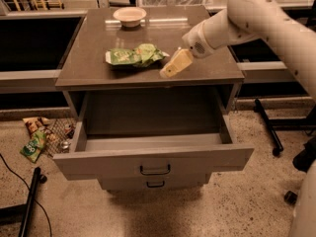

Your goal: Place green jalapeno chip bag into top drawer

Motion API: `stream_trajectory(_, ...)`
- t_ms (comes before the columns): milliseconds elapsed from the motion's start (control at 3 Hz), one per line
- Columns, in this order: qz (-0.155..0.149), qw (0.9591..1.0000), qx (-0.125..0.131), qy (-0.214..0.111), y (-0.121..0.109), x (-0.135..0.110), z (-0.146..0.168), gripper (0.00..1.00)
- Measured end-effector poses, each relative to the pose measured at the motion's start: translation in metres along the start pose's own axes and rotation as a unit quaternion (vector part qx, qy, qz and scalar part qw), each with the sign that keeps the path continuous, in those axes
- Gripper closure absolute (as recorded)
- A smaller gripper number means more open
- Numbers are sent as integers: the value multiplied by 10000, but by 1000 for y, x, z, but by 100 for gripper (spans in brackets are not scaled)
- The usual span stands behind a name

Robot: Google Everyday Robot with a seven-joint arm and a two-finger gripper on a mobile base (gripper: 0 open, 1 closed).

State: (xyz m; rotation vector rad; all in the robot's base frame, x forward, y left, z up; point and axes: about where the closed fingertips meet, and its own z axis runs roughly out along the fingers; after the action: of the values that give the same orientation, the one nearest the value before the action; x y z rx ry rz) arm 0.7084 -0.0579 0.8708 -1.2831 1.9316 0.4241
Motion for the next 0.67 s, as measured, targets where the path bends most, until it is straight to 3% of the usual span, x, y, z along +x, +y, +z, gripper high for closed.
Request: stream_trajectory(667, 143, 9999, 37, -62, -5, 4, 17, 0)
